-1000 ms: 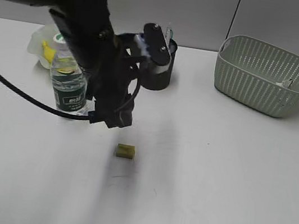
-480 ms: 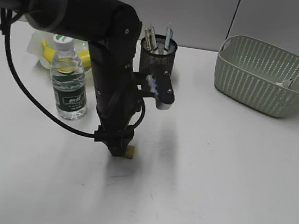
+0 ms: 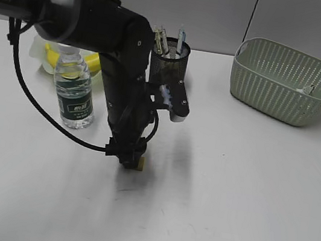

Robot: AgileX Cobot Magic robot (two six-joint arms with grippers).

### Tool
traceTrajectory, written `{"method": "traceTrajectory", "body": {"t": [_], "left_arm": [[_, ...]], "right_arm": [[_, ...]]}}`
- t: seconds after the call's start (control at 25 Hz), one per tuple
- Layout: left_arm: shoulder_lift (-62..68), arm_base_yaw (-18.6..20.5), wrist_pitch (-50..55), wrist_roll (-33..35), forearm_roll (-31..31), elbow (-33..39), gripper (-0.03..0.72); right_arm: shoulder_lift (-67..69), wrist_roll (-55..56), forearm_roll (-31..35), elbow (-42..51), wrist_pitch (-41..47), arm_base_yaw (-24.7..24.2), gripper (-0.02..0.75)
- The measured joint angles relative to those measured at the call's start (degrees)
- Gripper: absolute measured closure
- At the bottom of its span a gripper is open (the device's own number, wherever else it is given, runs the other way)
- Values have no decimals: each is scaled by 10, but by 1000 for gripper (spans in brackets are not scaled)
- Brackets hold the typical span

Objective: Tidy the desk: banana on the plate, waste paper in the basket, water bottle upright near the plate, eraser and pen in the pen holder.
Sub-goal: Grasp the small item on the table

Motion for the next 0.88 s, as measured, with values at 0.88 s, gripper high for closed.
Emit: {"method": "traceTrajectory", "body": {"t": [0.88], "left_arm": [[40,-4,0,1,-4,-30,496]], "right_arm": [[0,0,0,0,0,0,321]]}}
